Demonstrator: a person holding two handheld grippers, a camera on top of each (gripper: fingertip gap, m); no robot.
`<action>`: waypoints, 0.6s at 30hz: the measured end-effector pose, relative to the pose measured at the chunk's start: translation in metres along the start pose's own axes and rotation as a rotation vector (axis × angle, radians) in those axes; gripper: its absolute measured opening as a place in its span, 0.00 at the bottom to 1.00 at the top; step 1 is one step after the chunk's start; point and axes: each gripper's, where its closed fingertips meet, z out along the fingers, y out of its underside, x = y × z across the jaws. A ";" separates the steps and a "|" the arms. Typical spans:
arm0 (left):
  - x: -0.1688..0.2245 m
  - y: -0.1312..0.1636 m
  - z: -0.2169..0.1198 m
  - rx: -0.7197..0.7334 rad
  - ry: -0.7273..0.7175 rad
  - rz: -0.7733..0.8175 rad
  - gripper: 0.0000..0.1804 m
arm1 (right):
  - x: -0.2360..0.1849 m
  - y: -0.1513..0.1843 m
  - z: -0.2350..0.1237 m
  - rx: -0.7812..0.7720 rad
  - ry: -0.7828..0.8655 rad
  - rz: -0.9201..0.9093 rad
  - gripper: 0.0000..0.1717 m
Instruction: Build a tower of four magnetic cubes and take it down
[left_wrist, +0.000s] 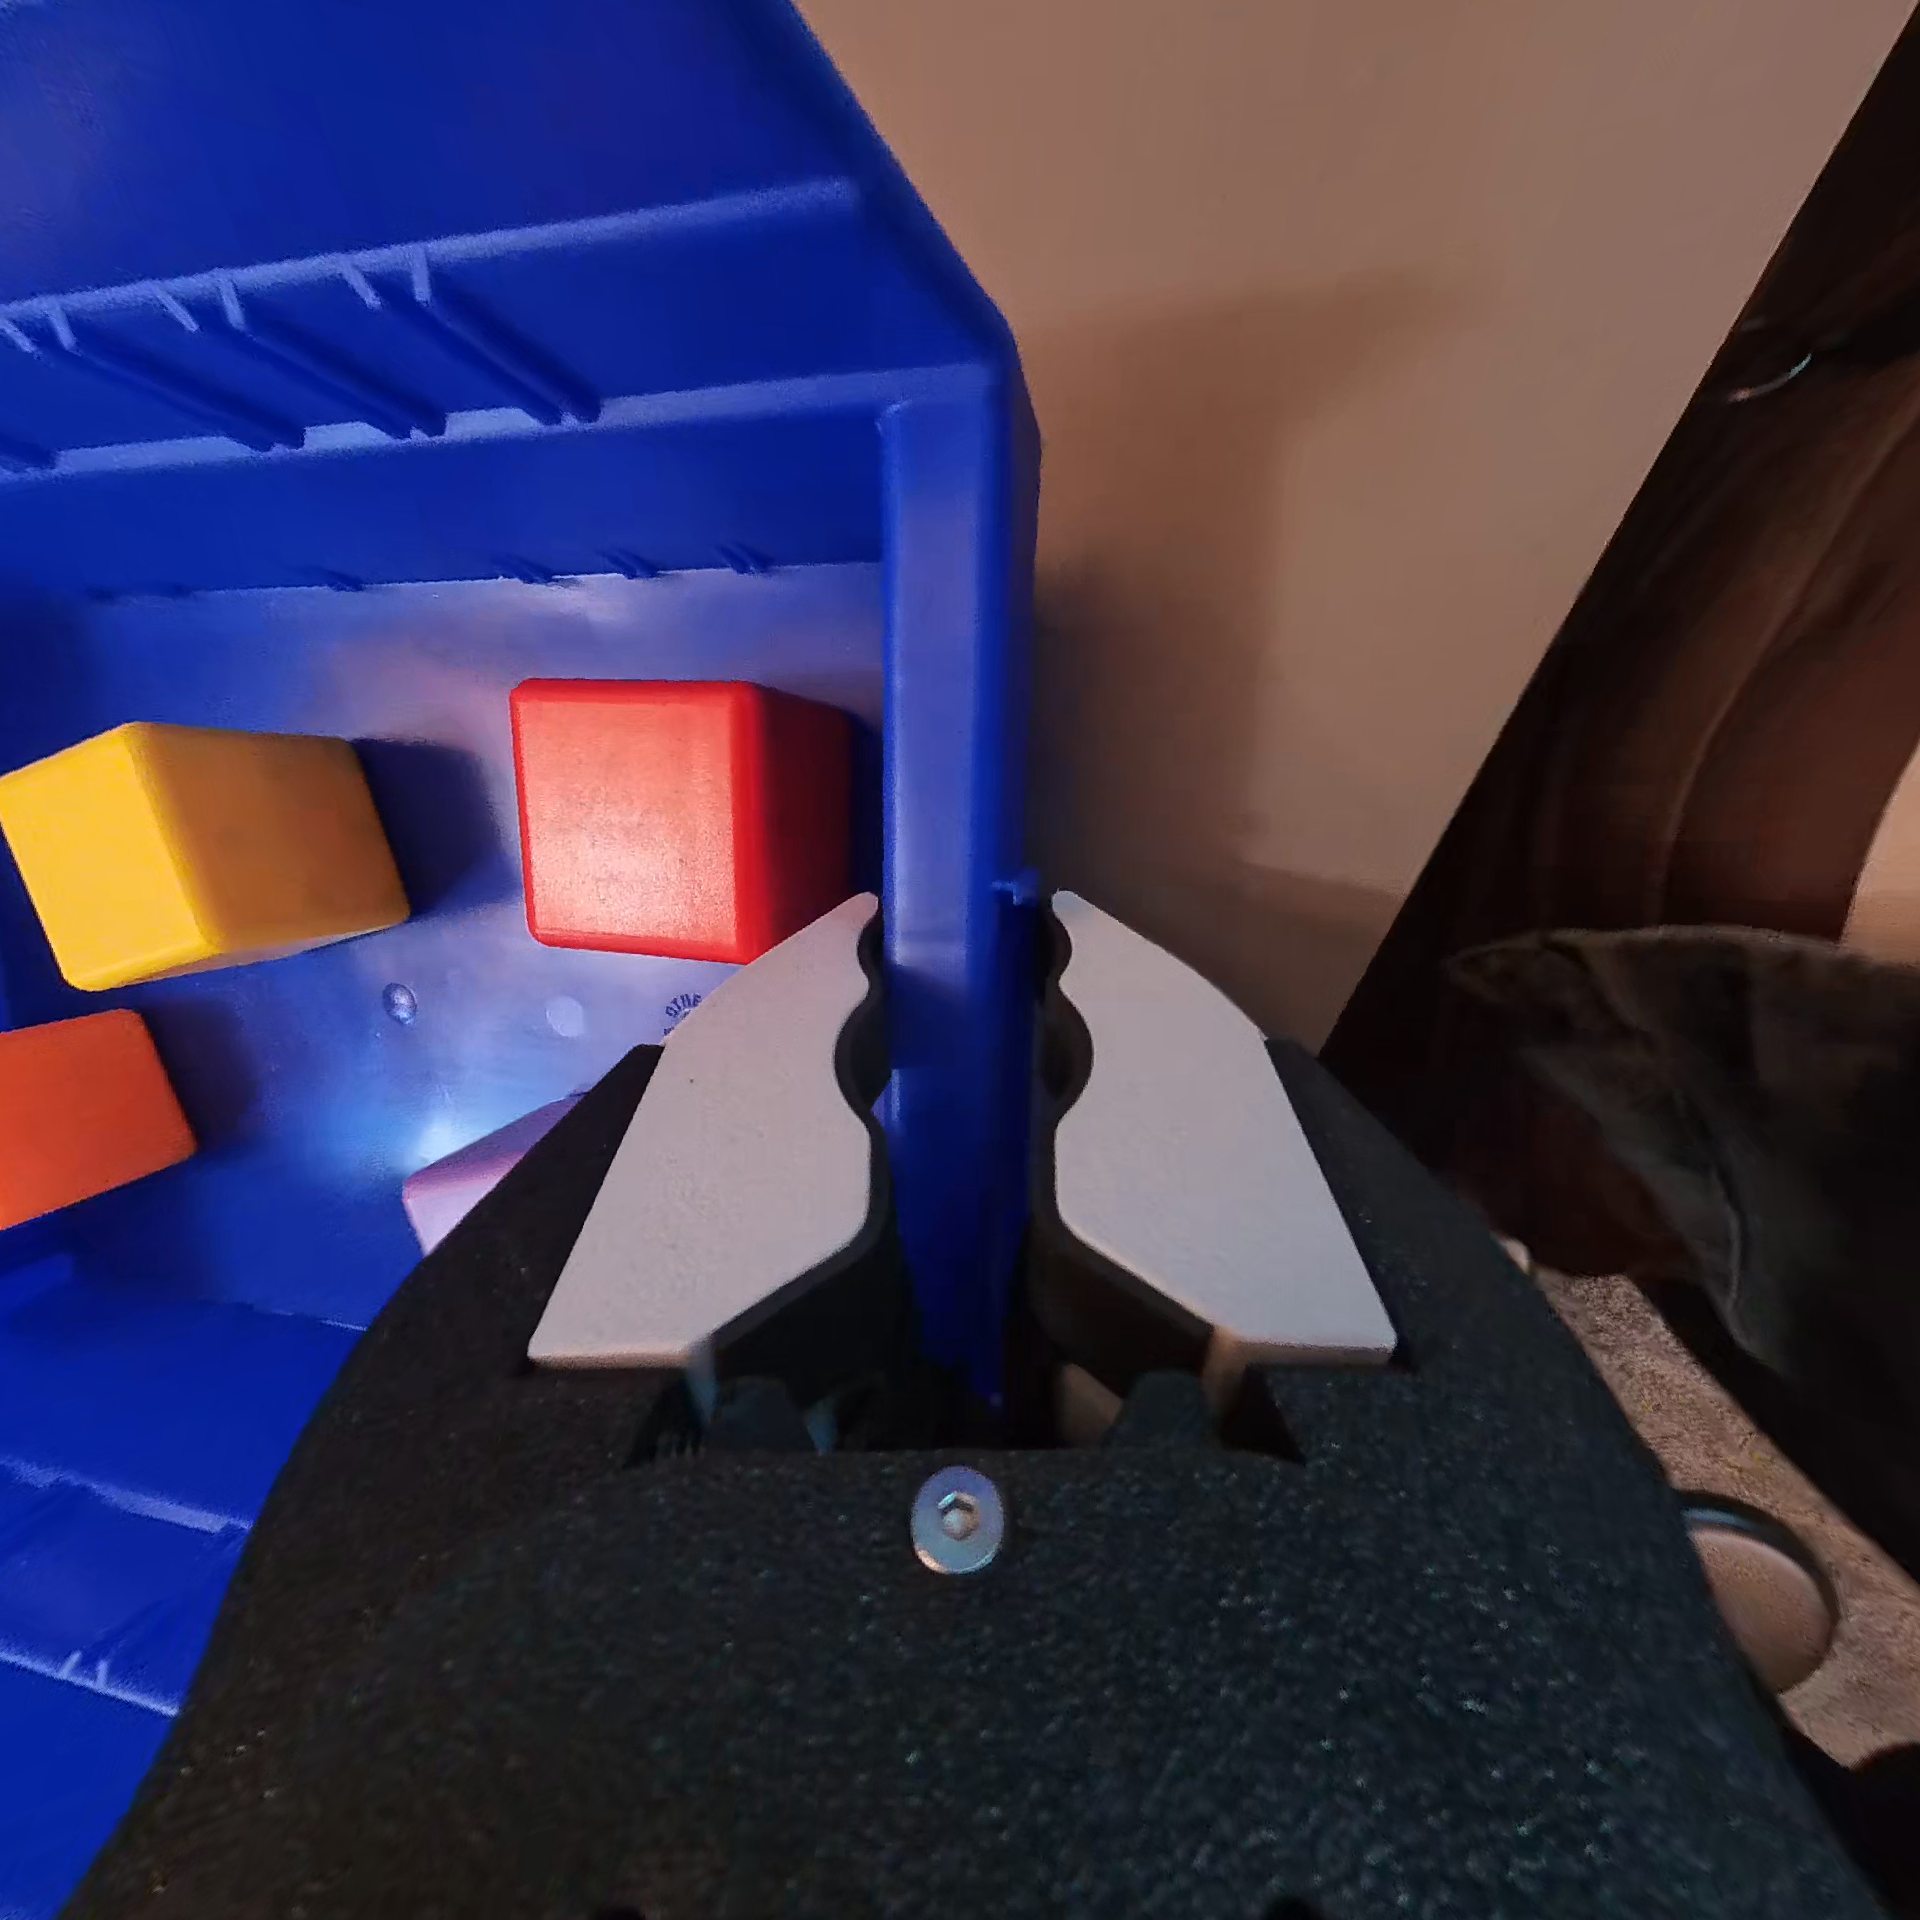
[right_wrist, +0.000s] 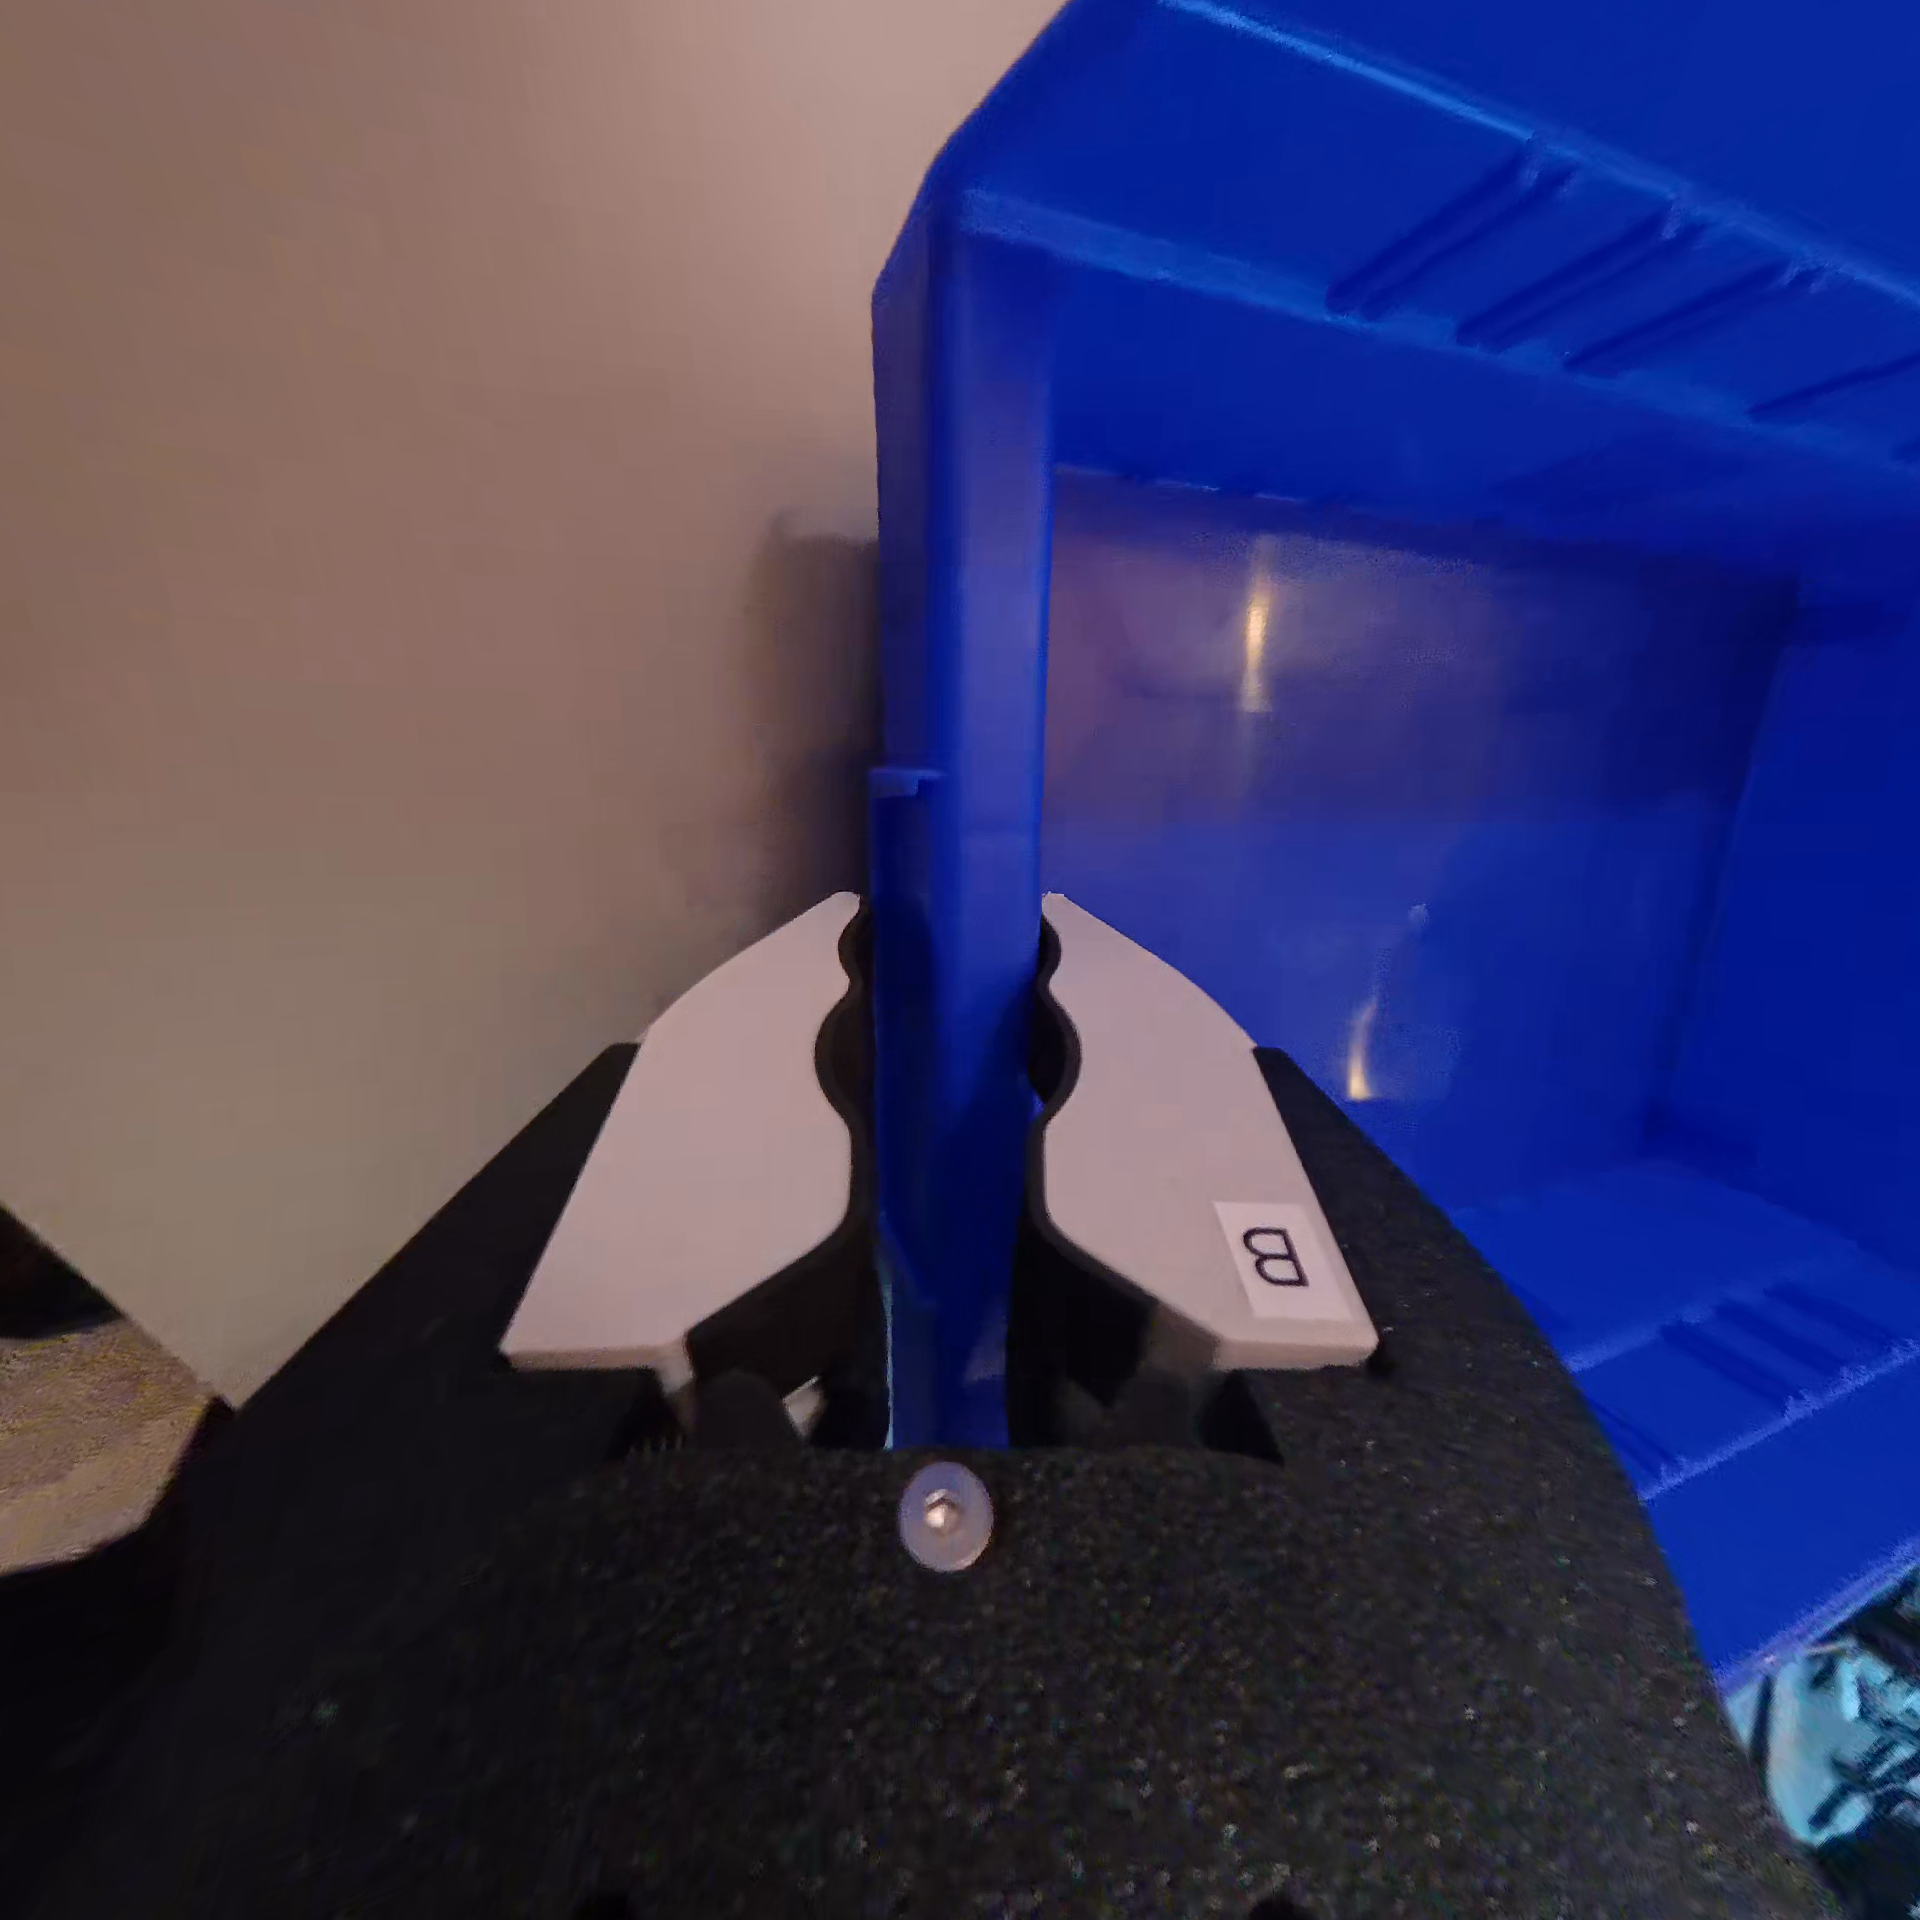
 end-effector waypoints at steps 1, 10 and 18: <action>-0.003 0.003 -0.001 0.005 0.005 0.013 0.14 | -0.001 0.005 -0.002 0.010 0.003 -0.027 0.16; -0.031 0.036 -0.006 0.003 0.051 0.068 0.14 | 0.001 0.042 -0.014 0.088 0.028 -0.221 0.17; -0.051 0.053 -0.008 -0.008 0.087 0.022 0.14 | 0.004 0.057 -0.018 0.114 0.021 -0.229 0.17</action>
